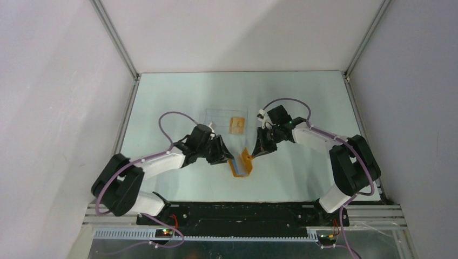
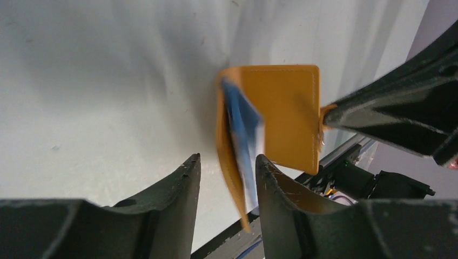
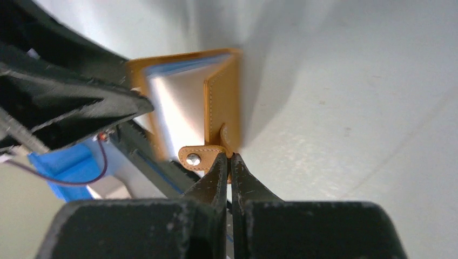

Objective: Put the credit cards into the card holder
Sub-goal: Open the card holder at the center of the board.

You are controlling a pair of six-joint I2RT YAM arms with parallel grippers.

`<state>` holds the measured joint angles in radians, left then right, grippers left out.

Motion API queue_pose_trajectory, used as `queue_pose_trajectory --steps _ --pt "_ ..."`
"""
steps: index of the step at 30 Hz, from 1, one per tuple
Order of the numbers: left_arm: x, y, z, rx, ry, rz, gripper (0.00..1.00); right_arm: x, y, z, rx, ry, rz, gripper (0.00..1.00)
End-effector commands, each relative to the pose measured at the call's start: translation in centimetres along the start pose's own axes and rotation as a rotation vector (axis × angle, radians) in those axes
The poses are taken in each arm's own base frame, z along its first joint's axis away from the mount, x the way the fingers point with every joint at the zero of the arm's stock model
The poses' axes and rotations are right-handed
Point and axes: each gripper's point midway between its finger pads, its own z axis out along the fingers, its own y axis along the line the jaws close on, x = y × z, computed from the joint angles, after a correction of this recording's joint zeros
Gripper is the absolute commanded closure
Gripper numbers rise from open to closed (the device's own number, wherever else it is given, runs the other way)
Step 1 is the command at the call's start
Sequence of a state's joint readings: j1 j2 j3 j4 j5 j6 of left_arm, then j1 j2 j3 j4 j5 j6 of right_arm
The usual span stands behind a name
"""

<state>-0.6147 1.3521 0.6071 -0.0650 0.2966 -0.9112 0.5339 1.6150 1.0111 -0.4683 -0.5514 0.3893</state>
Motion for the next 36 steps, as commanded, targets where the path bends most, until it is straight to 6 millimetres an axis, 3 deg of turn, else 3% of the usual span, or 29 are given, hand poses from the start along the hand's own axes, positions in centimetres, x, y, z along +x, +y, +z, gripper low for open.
queue_pose_trajectory --steps 1,5,9,17,19,21,22,24,26,29,32,36 --pt "-0.6 -3.2 1.4 0.071 0.016 0.067 0.54 0.9 -4.0 0.5 0.137 0.008 0.032 1.0" --pt "0.0 -2.8 2.8 0.039 0.043 0.068 0.56 1.7 -5.6 1.2 0.191 0.034 0.05 1.0" --pt "0.5 -2.1 3.4 0.014 0.06 0.058 0.64 1.9 -5.5 1.2 0.179 0.033 0.045 1.0" --pt "1.3 1.1 2.8 -0.108 0.061 0.073 0.88 2.0 -7.3 0.8 0.267 0.024 0.06 1.0" --pt "1.6 1.4 2.8 -0.116 0.07 0.067 0.97 2.0 -7.5 0.9 0.276 0.026 0.067 0.97" --pt "1.7 1.3 2.7 -0.113 0.071 0.07 1.0 1.8 -7.3 0.6 0.273 0.012 0.06 0.81" --pt "1.7 1.2 2.7 -0.113 0.069 0.071 1.0 1.4 -6.7 0.1 0.264 -0.011 0.047 0.68" --pt "1.7 0.9 2.7 -0.109 0.069 0.075 1.0 0.6 -5.6 -1.2 0.251 -0.065 0.022 0.52" --pt "1.8 0.7 2.7 -0.11 0.071 0.08 1.0 -0.2 -4.2 -2.6 0.233 -0.125 -0.009 0.43" --pt "1.9 0.7 2.7 -0.117 0.074 0.076 1.0 -1.2 -1.9 -4.5 0.183 -0.202 -0.05 0.39" --pt "2.0 0.4 2.6 -0.115 0.076 0.079 1.0 -1.4 1.8 -5.6 0.054 -0.238 -0.1 0.4" --pt "1.9 0.0 2.5 -0.111 0.073 0.082 1.0 -1.5 5.6 -4.6 -0.056 -0.227 -0.148 0.54"
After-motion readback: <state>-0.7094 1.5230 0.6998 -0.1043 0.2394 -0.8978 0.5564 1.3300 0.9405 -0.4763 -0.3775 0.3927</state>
